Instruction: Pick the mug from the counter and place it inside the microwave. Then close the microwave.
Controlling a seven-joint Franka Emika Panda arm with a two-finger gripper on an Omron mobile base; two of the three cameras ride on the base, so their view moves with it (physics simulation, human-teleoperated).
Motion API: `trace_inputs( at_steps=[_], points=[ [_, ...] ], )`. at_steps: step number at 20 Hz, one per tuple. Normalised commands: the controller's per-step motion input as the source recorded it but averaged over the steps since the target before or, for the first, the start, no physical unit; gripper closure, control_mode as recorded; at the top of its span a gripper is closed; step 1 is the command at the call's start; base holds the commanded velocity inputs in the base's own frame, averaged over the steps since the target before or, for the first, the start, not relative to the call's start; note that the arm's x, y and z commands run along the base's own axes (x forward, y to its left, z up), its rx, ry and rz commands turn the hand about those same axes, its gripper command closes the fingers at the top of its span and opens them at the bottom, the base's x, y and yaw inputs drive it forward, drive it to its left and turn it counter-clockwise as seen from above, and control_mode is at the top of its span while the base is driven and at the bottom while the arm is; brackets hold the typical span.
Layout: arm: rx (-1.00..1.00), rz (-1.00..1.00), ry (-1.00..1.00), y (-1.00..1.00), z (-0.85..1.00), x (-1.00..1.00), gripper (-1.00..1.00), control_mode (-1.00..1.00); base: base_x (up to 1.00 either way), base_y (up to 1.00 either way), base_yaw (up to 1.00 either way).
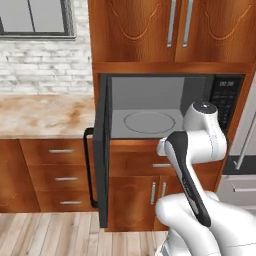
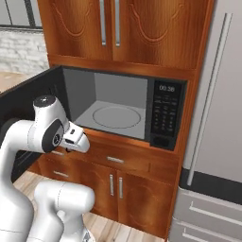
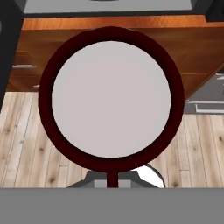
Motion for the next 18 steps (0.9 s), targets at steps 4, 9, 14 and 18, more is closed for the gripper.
trace_inputs(
  at_steps=[4,9,14,18],
  points=[
    [0.0,0.0,0.0,0.0,0.0,0.0,1.0,1.0,0.0,0.0,-0.26],
    [0.0,0.0,0.0,0.0,0.0,0.0,1.0,1.0,0.0,0.02,-0.33],
    [0.0,0.0,0.0,0.0,0.0,0.0,1.0,1.0,-0.11,0.11,-0.05],
    [0.0,0.0,0.0,0.0,0.0,0.0,1.0,1.0,-0.26,0.3,0.0]
  ],
)
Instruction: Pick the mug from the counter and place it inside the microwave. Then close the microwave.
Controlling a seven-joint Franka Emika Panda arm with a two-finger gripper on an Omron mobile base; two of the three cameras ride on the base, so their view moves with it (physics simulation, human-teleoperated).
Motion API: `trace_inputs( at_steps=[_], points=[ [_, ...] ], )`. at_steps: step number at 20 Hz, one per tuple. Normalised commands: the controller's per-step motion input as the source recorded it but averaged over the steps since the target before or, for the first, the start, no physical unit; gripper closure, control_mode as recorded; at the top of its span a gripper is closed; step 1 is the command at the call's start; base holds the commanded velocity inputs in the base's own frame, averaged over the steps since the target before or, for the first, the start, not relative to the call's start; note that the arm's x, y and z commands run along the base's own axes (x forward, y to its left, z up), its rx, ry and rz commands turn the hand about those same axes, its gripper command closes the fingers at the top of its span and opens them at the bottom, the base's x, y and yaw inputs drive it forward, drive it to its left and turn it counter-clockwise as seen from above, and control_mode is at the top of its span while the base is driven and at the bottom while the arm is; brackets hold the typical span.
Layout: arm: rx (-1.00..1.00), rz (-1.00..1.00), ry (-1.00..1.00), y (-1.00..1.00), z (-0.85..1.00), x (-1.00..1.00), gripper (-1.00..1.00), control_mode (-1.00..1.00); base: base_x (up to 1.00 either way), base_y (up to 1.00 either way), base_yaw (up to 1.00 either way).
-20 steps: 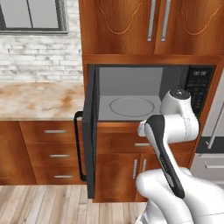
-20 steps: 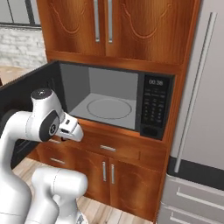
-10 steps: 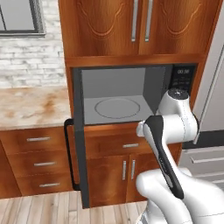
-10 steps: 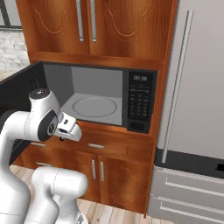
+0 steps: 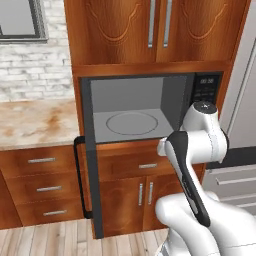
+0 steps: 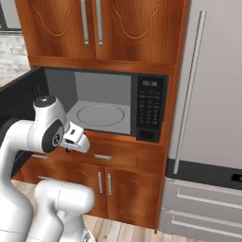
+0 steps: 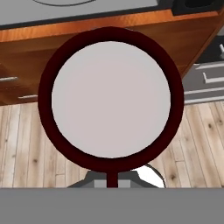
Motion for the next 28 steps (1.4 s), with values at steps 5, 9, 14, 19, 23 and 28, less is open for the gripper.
trace_inputs(
  at_steps=[5,9,14,19,23,28],
  points=[
    [0.0,0.0,0.0,0.0,0.0,0.0,1.0,1.0,-0.02,0.34,0.02],
    [0.0,0.0,0.0,0.0,0.0,0.0,1.0,1.0,-0.07,0.09,0.0],
    [0.0,0.0,0.0,0.0,0.0,0.0,1.0,1.0,-0.47,0.07,-0.01],
    [0.0,0.0,0.0,0.0,0.0,0.0,1.0,1.0,-0.07,0.0,-0.02],
    [0.0,0.0,0.0,0.0,0.0,0.0,1.0,1.0,0.0,0.0,0.0],
    [0.0,0.0,0.0,0.0,0.0,0.0,1.0,-1.0,0.0,0.0,0.0]
  ],
)
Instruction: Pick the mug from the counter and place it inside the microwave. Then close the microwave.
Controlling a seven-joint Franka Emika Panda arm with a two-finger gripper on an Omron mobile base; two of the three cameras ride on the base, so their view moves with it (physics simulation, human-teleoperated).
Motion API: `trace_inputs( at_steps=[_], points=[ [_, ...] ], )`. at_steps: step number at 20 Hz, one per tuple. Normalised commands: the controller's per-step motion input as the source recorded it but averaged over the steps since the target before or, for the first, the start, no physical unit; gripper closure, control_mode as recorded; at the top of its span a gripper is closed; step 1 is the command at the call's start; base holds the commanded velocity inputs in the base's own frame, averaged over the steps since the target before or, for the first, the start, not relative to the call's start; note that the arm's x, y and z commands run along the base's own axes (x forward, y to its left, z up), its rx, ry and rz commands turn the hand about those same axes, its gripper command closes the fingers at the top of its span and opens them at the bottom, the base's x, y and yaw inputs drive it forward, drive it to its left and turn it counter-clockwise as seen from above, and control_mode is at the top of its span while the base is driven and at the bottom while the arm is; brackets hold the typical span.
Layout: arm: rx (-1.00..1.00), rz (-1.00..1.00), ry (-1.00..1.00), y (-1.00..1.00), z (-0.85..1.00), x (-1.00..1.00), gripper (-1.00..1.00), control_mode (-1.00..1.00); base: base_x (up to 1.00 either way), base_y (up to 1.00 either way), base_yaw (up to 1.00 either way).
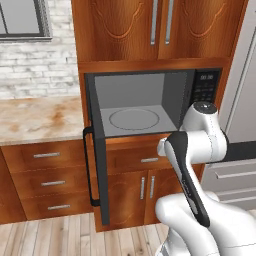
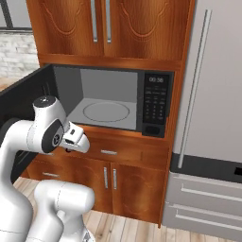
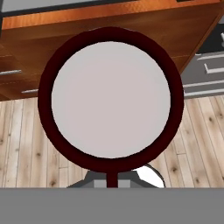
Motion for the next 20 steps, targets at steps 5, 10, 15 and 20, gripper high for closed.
trace_inputs(
  at_steps=[5,10,15,20],
  points=[
    [0.0,0.0,0.0,0.0,0.0,0.0,1.0,-1.0,0.0,0.0,0.0],
    [0.0,0.0,0.0,0.0,0.0,0.0,1.0,-1.0,0.0,0.0,0.0],
    [0.0,0.11,-0.1,0.0,0.0,0.0,1.0,-1.0,0.0,0.0,0.0],
    [0.0,0.22,-0.07,0.09,0.12,0.0,1.0,-1.0,0.0,0.0,0.0]
  ],
)
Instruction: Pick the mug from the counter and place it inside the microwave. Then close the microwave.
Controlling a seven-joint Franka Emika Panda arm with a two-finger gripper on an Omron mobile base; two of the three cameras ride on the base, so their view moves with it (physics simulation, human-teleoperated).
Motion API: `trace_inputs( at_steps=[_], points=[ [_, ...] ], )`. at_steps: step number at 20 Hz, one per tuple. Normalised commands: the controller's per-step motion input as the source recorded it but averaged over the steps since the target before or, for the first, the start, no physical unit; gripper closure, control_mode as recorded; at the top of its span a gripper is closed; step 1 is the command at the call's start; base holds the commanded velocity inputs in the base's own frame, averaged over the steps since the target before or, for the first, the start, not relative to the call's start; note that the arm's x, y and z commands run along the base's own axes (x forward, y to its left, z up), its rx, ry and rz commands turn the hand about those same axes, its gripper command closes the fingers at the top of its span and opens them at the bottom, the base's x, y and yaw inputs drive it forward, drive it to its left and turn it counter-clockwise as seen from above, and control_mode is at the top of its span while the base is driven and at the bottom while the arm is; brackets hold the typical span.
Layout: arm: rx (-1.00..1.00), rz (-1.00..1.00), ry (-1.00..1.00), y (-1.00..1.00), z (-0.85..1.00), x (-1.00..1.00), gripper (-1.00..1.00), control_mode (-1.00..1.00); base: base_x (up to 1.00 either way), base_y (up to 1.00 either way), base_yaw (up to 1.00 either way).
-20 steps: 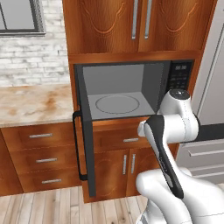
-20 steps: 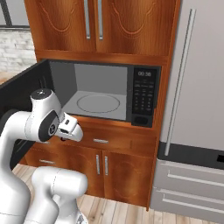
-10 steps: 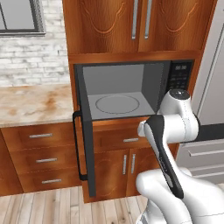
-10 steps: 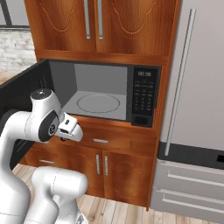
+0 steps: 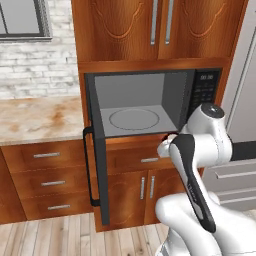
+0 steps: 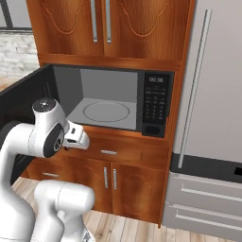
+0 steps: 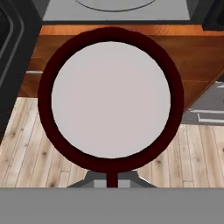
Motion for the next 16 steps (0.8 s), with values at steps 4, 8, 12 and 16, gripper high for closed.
trace_inputs(
  at_steps=[4,8,12,16],
  points=[
    [0.0,0.11,-0.01,0.24,0.32,0.22,1.0,-1.0,0.0,0.0,0.0],
    [0.0,0.05,-0.01,0.21,0.14,0.77,1.0,-1.0,0.0,0.0,0.0],
    [-0.01,0.0,0.0,0.02,0.17,0.86,1.0,-1.0,0.0,0.0,0.0],
    [-0.03,0.0,0.0,0.0,0.07,0.47,1.0,-1.0,0.0,0.0,0.0]
  ],
)
